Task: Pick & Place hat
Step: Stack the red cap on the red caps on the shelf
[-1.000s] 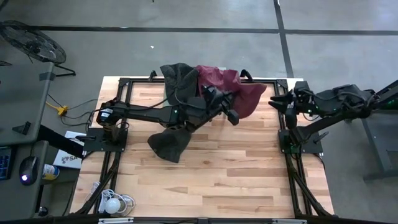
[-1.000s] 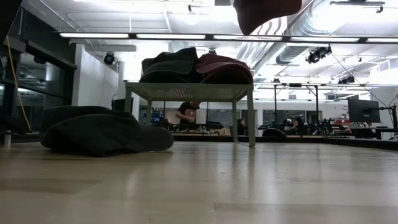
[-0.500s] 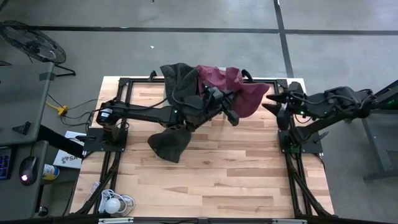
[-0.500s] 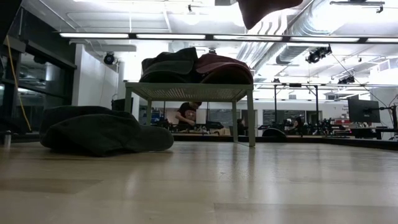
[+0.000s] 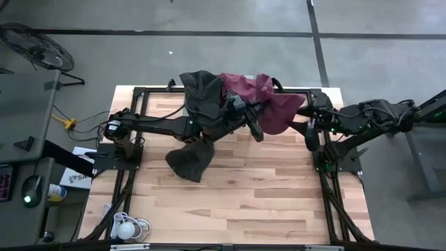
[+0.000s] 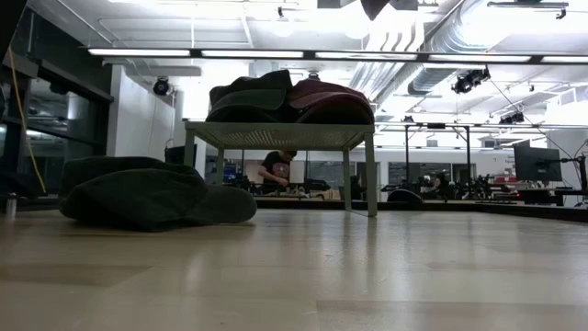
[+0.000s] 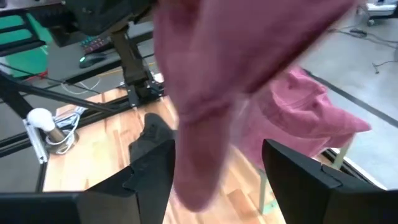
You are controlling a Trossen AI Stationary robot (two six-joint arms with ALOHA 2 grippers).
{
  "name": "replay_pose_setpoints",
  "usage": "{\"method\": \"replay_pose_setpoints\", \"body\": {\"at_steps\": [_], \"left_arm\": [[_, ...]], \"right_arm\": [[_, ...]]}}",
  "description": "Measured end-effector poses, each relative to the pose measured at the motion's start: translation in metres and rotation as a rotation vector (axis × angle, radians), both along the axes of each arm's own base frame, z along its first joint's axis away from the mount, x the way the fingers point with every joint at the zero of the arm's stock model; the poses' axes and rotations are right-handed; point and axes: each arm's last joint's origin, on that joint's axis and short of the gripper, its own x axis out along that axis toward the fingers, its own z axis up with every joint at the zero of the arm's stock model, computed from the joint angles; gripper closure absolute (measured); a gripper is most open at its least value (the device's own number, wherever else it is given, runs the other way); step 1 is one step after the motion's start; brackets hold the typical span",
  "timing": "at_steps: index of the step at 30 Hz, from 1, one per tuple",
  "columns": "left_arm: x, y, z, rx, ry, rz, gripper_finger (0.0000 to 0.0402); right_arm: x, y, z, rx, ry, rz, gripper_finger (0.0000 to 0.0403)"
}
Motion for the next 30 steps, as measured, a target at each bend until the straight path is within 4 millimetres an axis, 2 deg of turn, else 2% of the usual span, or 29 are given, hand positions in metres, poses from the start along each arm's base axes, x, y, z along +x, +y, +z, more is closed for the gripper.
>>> {"method": "replay_pose_setpoints", "body": {"at_steps": [5,15,20,24,30], "left_arm": [[0.0,0.0,0.0,0.0,0.004,0.002,0.0398],[0.0,0.0,-0.001,-0.004,0.007,0.005,0.0398],[0.001,0.001,-0.002,-0.006,0.02,0.017,0.0398],[0.002,0.002,-0.01,-0.012,0.089,0.07,0.0398],[0.001,0.004,-0.012,-0.048,0.1,0.153,0.0398]], "right_arm": [[0.002,0.001,-0.002,0.005,0.016,0.014,0.0207],[0.002,0.001,-0.002,0.025,0.012,0.012,0.0322],[0.0,0.001,-0.003,0.016,0.027,0.021,0.0365],[-0.012,-0.003,-0.004,0.021,0.051,0.006,0.037],[-0.029,-0.01,-0.001,0.013,0.011,-0.041,0.0331]]}}
